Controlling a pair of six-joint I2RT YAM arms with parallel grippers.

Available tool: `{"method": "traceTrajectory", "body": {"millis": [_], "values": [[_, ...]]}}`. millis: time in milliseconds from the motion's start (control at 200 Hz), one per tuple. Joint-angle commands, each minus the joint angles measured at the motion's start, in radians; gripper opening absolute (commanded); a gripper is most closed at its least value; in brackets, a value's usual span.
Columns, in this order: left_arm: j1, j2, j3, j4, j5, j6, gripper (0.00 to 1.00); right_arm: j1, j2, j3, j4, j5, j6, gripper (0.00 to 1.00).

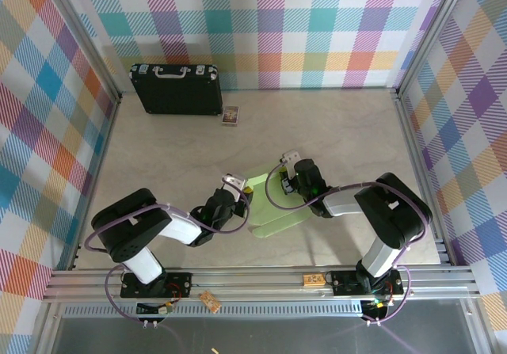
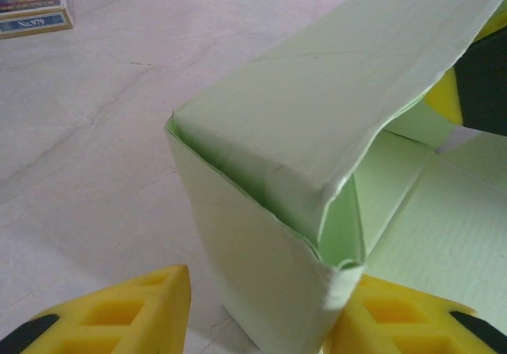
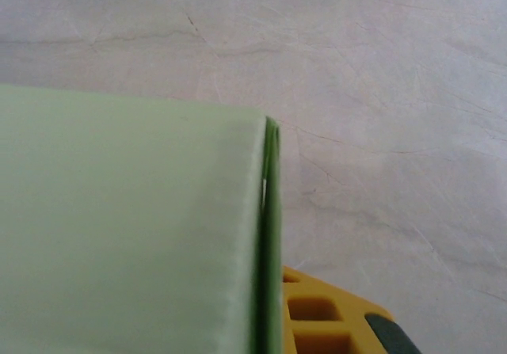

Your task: Fold the paper box

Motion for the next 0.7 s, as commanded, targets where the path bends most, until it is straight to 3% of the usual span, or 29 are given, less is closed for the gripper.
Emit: {"method": "traceTrajectory", "body": {"millis": [0,695], "values": [[-0.008,0.029,0.0,0.096,-0.096,-0.026,0.44,0.016,-0.021,0.005,-0.084,-0.001,0.012,0.01],[-0.039,0.118,-0.012,0.235,-0.287,-0.045,0.2,0.059,-0.043,0.001,-0.108,0.019,0.07,0.01]]}}
